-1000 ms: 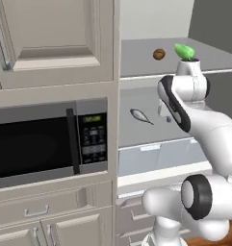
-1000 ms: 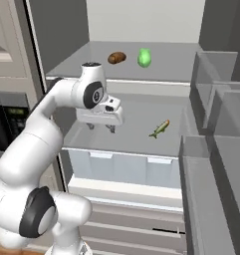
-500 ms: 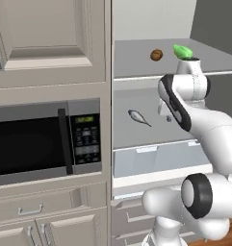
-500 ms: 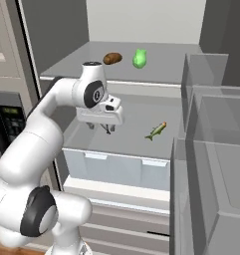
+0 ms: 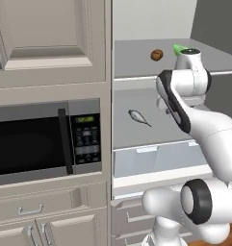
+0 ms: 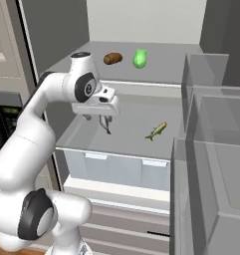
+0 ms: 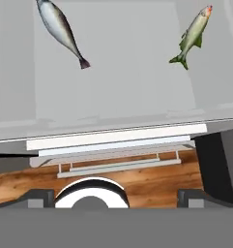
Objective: Gather the potato and corn from the fridge and place them on a tray on the dining counter. Then gather the fishs from the fridge and place them on the other tray.
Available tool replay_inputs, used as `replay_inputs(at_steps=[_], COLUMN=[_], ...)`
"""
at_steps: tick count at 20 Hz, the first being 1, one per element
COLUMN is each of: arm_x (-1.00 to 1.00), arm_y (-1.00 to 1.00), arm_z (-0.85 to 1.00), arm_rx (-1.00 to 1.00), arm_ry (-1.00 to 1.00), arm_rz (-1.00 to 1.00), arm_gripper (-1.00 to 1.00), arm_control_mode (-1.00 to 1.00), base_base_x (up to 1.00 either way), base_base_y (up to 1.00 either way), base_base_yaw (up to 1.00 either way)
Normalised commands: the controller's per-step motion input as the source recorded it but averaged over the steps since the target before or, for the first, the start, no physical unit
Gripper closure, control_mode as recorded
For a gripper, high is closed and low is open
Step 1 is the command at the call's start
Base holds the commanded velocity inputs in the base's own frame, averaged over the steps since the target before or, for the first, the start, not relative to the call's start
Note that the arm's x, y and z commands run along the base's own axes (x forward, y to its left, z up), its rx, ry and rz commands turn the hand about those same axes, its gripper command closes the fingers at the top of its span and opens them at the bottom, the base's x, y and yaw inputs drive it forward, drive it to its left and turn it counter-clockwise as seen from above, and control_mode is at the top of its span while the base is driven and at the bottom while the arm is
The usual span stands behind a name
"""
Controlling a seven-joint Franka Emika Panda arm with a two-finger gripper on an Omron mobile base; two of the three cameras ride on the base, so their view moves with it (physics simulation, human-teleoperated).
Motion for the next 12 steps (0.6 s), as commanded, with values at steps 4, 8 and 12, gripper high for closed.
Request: replay_inputs(at_steps=[4, 8, 12], arm_x=[-0.01, 0.20, 0.35], arm_y=[0.17, 0.12, 0.06], arm_z=[1.00, 0.92, 1.00], arm_rx=[-0.07, 0.00, 0.00], arm_ry=[-0.33, -0.44, -0.29], arm_rz=[-0.07, -0.01, -0.04], arm_gripper=[-1.00, -1.00, -1.00], arm_control_mode=[-1.00, -1.00, -1.00], base_base_x=[0.00, 0.00, 0.00], base_base_y=[0.00, 0.00, 0.00], base_base_yaw=[0.00, 0.00, 0.00])
